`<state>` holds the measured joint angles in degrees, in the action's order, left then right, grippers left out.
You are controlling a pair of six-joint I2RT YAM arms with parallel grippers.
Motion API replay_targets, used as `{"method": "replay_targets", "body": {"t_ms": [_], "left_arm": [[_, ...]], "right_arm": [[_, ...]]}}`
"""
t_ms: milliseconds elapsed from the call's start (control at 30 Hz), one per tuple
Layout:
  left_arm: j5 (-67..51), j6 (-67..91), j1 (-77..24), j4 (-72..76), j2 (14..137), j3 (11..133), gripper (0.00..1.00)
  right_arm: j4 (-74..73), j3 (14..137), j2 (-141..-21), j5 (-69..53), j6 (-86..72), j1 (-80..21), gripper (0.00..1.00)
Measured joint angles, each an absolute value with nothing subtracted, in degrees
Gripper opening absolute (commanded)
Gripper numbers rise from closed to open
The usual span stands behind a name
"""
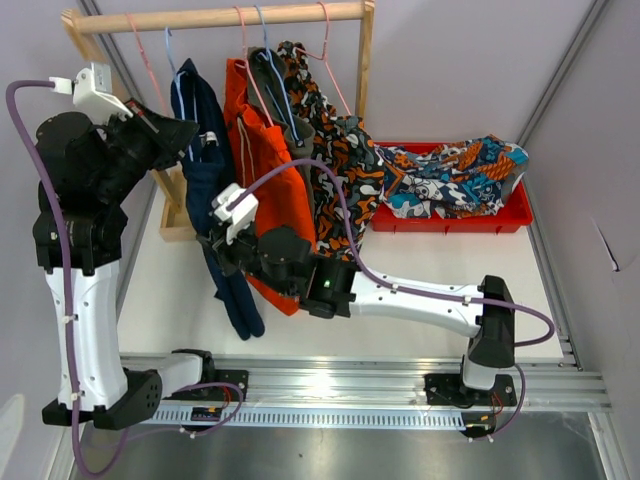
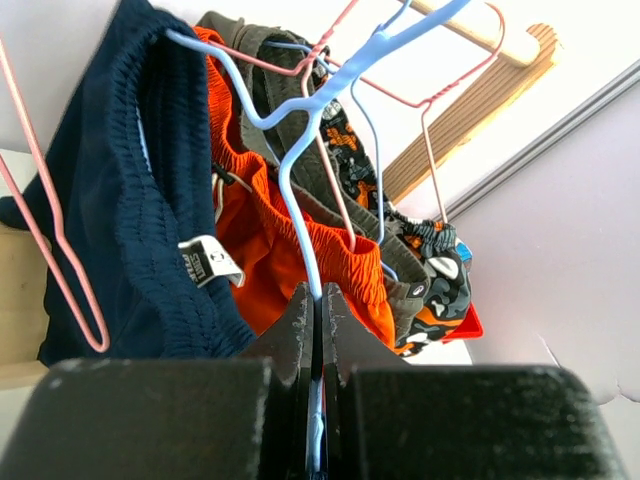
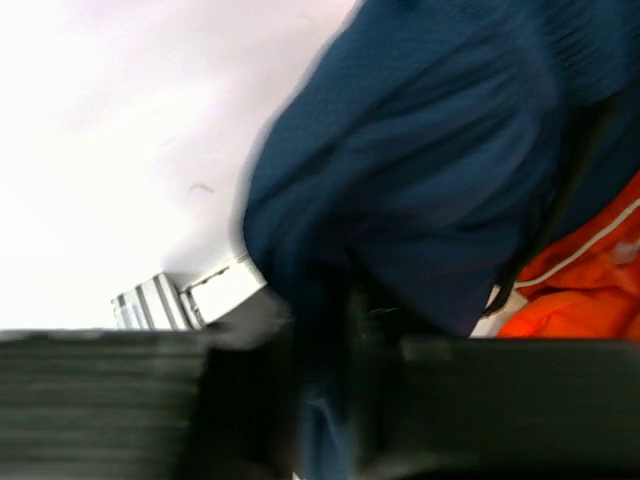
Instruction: Remove the shorts from the hanger
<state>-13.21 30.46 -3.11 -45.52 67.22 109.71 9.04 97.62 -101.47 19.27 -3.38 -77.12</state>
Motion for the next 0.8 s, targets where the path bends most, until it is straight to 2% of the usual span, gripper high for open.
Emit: {"method": "replay_targets", "body": {"t_ms": [67, 533, 800], "left_arm": [[-13.8, 30.6, -2.5, -45.3, 67.2, 109.5, 0.0], [-17.3, 30.2, 2.2, -52.1, 69.9, 111.5, 0.0], [-18.5, 30.0, 2.9, -52.8, 70.8, 111.6, 0.0]], "right_arm": [[8.9, 97.5, -101.6, 20.0, -3.2, -78.1, 0.0], [14.9, 80.4, -92.4, 36.6, -5.0, -93.6, 0.0], [14.9, 76.1, -91.4, 40.9, -7.5, -95.7, 0.0]]}}
